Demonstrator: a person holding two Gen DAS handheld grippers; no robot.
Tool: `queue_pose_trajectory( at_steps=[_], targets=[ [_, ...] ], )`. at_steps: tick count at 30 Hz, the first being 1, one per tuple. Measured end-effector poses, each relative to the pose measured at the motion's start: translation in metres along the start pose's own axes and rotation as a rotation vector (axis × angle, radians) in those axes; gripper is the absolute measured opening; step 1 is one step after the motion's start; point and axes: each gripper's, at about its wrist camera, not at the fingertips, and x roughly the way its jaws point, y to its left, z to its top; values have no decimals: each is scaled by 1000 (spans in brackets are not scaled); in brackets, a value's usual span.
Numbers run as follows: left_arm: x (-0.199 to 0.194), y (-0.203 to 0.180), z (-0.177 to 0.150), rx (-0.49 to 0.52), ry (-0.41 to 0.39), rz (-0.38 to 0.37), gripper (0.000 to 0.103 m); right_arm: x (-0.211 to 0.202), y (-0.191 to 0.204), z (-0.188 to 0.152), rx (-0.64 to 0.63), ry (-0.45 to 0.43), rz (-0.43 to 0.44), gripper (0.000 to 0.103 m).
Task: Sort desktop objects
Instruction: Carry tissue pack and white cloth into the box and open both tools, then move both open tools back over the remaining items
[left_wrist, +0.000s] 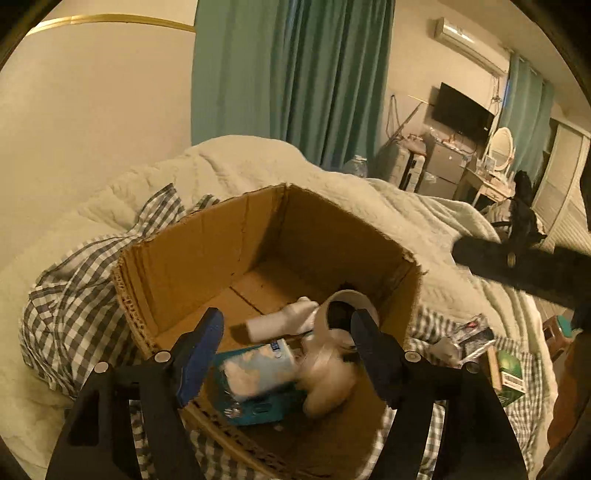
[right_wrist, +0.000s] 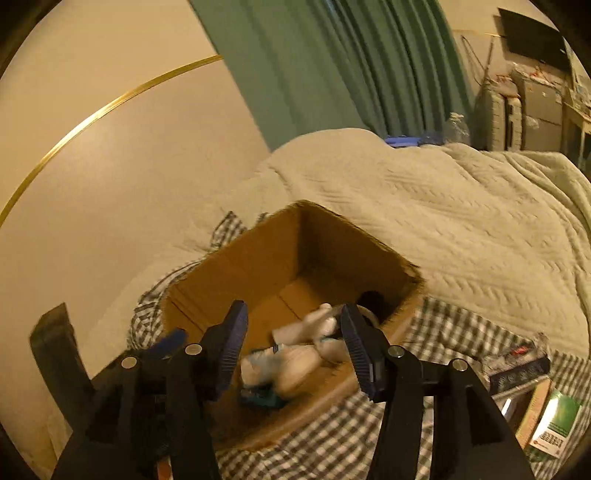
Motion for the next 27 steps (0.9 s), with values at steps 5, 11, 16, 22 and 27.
queue_pose_trajectory(
  at_steps=[5,11,16,22,27],
  targets=[
    [-12,-27,-13,41,29,-56,75,-32,-32,-25,-11,30,-137,52],
    [-27,-72,-46,125,71,-162,82,-74,-79,-91,46,119,-293,52],
    [-25,-102,-81,176,155,-222,82,-110,-112,-145,140,156,-390,63],
    [-1,-121,-111,225,205,-183,82,-126,-141,-172,215,162,-452,74],
    [23,-140,-122,282,239,-181,82,-127,-169,-176,256,146,-476,79]
  ],
)
